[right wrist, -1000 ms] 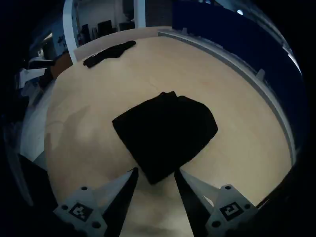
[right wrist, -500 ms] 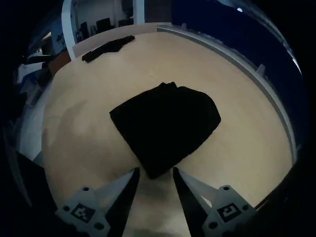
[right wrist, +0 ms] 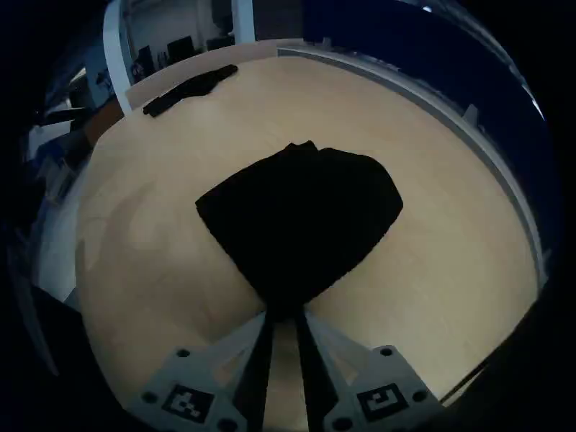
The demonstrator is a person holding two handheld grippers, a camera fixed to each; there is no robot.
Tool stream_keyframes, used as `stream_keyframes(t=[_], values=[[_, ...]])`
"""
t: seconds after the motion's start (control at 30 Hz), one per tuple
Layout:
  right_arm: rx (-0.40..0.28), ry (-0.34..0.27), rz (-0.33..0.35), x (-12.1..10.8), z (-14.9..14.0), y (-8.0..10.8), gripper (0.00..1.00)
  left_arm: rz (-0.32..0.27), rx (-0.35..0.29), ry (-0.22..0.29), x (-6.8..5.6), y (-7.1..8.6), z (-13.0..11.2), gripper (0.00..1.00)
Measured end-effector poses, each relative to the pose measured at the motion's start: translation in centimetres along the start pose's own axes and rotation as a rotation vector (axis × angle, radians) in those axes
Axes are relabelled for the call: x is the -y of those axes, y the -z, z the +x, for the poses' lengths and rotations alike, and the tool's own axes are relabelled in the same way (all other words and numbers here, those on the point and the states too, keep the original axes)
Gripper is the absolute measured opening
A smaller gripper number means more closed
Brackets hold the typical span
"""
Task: Fold towel
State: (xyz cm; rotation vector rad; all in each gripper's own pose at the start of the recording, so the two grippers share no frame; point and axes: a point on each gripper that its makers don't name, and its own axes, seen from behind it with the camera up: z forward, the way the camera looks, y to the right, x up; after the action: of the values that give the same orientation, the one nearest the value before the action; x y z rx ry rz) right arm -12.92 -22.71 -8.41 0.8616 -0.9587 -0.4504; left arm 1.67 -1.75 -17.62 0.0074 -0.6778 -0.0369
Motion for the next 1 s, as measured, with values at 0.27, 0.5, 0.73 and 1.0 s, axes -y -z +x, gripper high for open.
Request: stream_keyframes(t=[0.27, 0.5, 0.73, 1.0], values=[[-0.016, 0.013, -0.011, -0.2, 0.5, 0.3, 0.06, -0.003, 0.001, -0.004, -0.2, 0.1, -0.1, 0.9], [-0.049, 0.041, -0.034, -1.1, 2.5, 1.8, 0.06, -0.007, -0.006, -0.003, -0.3, 0.1, 0.2, 0.9], [-0.106, 0.085, -0.068, -2.4, 6.9, 4.4, 0.06, -0.013, -0.034, 0.0, -0.2, 0.1, 1.3, 0.9], [-0.177, 0.146, -0.122, -3.8, 12.6, 8.1, 0.06, -0.029, -0.074, -0.003, -0.4, 0.1, 3.1, 0.9]])
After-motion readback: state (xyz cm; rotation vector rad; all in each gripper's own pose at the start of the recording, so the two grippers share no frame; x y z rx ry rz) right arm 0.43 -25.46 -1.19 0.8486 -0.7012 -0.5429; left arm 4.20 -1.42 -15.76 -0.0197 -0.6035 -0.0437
